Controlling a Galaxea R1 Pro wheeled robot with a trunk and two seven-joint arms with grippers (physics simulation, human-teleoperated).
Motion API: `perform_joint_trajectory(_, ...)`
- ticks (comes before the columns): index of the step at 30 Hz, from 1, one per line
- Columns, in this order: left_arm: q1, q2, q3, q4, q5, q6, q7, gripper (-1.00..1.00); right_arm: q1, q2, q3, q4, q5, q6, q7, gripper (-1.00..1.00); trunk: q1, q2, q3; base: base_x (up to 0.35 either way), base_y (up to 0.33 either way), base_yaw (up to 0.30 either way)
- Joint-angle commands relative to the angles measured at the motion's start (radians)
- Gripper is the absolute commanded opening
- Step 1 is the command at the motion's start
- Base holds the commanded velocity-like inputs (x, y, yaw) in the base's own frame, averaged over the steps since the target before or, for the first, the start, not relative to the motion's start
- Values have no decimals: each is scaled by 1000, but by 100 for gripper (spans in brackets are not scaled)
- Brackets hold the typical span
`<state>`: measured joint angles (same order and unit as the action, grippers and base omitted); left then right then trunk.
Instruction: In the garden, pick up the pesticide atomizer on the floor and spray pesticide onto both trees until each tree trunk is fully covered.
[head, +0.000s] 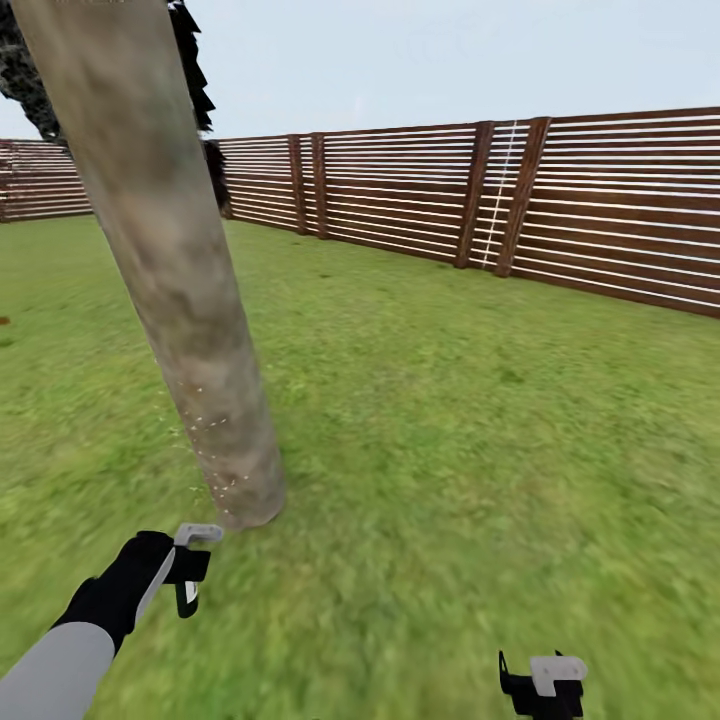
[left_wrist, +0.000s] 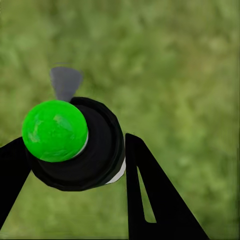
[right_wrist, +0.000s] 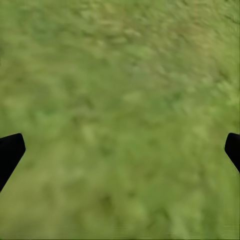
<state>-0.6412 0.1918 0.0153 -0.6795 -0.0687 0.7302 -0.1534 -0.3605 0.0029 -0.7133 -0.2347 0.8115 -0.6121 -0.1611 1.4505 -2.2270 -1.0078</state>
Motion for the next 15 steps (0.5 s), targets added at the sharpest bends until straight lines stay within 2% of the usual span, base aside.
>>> perform_joint_trajectory(1,0,0,0,0,0,0,0,-100,0,0,0,0,0,0,0,100,0,0,0,0,-275,277)
perform_joint_trajectory(5,0,0,0,0,0,0,0,-100,0,0,0,0,0,0,0,100,0,0,0,22,-275,260)
perform_joint_trajectory(15,0,0,1,0,0,0,0,-100,0,0,0,0,0,0,0,100,0,0,0,67,-275,12)
